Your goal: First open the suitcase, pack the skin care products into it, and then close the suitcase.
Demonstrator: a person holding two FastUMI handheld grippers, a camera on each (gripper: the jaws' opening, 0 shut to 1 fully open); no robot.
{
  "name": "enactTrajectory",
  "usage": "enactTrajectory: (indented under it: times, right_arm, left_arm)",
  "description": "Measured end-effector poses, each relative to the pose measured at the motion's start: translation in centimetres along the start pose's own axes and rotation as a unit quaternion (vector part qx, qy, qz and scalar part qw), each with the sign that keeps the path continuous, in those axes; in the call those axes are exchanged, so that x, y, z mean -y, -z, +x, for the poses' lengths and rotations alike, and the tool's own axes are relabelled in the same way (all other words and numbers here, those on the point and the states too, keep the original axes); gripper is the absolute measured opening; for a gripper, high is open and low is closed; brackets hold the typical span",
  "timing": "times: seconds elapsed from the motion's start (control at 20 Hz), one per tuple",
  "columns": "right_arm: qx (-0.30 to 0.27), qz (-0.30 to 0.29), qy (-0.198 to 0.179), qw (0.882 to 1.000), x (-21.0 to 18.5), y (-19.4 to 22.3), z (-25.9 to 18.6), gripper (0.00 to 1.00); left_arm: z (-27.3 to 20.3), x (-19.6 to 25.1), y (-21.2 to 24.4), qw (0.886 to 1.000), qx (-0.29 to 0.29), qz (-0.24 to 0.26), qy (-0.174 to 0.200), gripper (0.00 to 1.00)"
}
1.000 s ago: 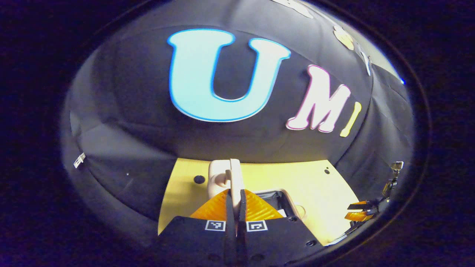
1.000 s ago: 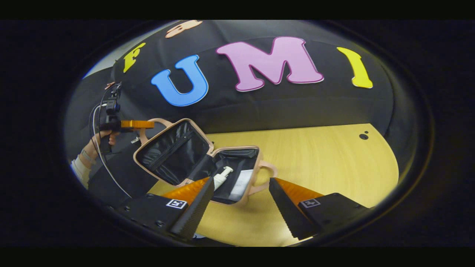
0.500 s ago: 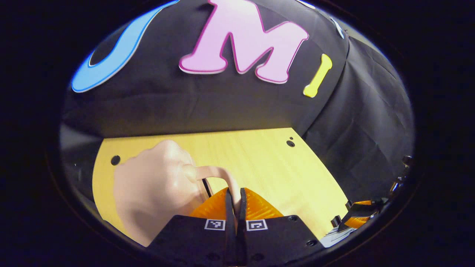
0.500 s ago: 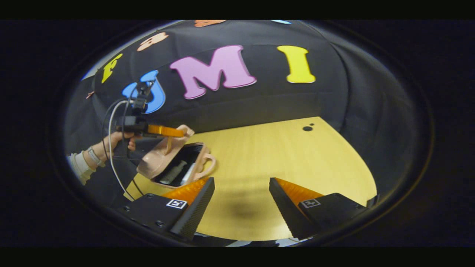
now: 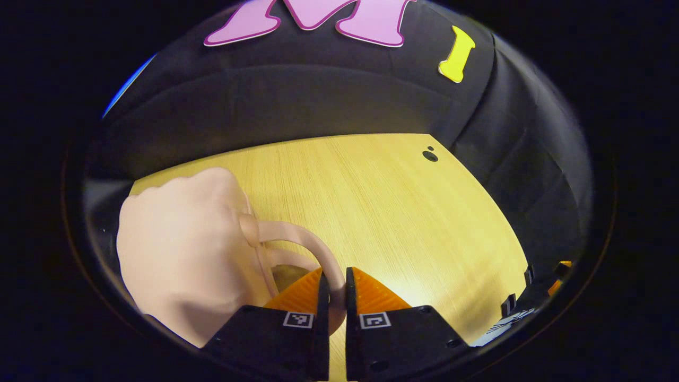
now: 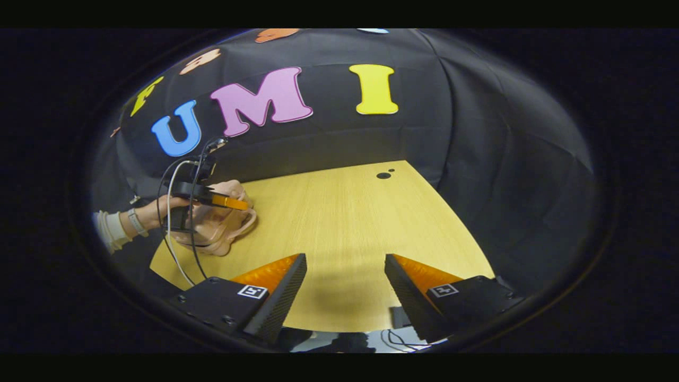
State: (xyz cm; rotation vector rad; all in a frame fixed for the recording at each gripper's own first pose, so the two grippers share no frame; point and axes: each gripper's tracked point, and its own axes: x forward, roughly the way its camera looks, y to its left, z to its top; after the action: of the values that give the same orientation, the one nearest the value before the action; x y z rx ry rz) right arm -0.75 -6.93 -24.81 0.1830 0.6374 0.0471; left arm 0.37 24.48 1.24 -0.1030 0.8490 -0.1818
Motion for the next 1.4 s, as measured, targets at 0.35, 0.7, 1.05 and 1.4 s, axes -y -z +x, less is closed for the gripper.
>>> enactTrajectory:
  times: [0.35,0.7,1.05,1.4]
  right_arm:
    - [0.067,-0.095,-0.097,0.988,-5.4,-7.0,0.5,0.94]
    - [0.216,-0.100,-0.093,0.967,-10.1,-17.3,-5.7,0.95]
    - [0.319,-0.094,-0.026,0.943,-12.5,-19.8,-15.6,0.96]
    - [0.337,-0.105,-0.016,0.935,-13.5,-18.5,-20.1,0.92]
  left_arm:
    - [-11.2,4.7,-3.9,0.984,0.172,0.031,-0.021,0.22]
    - [-26.2,9.0,-5.0,0.938,0.331,0.046,-0.091,0.77]
    - [-35.8,9.7,-2.2,0.903,0.408,0.051,-0.128,0.96]
    - [-39.2,7.0,0.1,0.896,0.427,-0.020,-0.119,0.96]
